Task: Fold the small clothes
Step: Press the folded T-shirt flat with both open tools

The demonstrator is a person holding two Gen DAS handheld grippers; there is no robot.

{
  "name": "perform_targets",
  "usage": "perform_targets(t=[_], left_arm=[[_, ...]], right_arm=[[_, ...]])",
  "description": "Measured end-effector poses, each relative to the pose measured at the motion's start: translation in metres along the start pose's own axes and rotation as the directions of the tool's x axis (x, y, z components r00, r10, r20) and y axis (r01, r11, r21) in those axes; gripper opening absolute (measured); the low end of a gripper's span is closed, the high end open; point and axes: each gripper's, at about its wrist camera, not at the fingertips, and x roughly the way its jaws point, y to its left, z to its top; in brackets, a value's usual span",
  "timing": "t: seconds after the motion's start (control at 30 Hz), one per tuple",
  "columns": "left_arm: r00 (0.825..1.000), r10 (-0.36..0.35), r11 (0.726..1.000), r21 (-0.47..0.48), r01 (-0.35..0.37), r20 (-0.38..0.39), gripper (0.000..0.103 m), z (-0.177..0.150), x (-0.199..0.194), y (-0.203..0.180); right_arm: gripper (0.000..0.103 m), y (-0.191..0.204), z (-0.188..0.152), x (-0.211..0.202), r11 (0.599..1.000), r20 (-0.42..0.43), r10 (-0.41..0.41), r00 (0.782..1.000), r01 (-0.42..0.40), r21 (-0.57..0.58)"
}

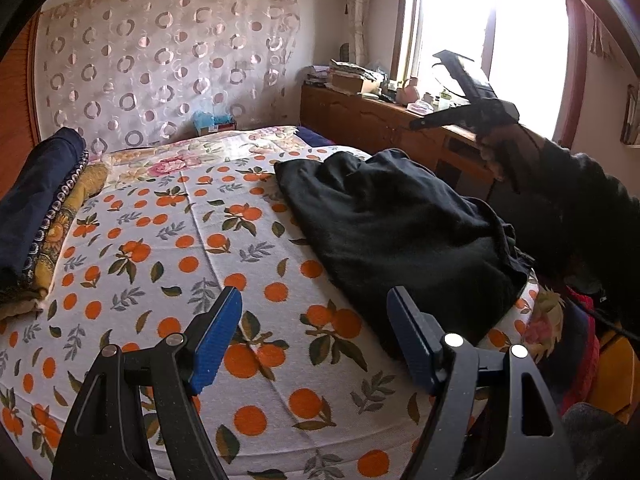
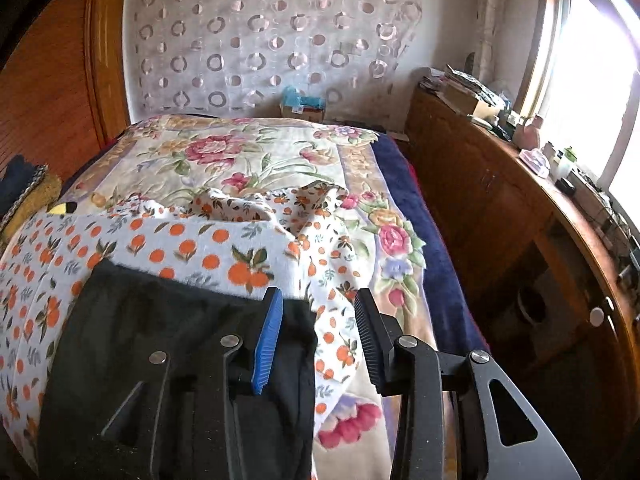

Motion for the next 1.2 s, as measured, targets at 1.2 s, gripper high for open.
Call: perform_targets(t=[1.2], left_arm=[[0.987, -0.085, 0.993, 0.071, 0.095, -0.138, 0.076, -0.013, 0.040, -0.059]], right_arm=[[0.039, 0.030, -0.154, -0.123, 0.994, -0.041, 0.107, 0.993, -0.106, 0.014]])
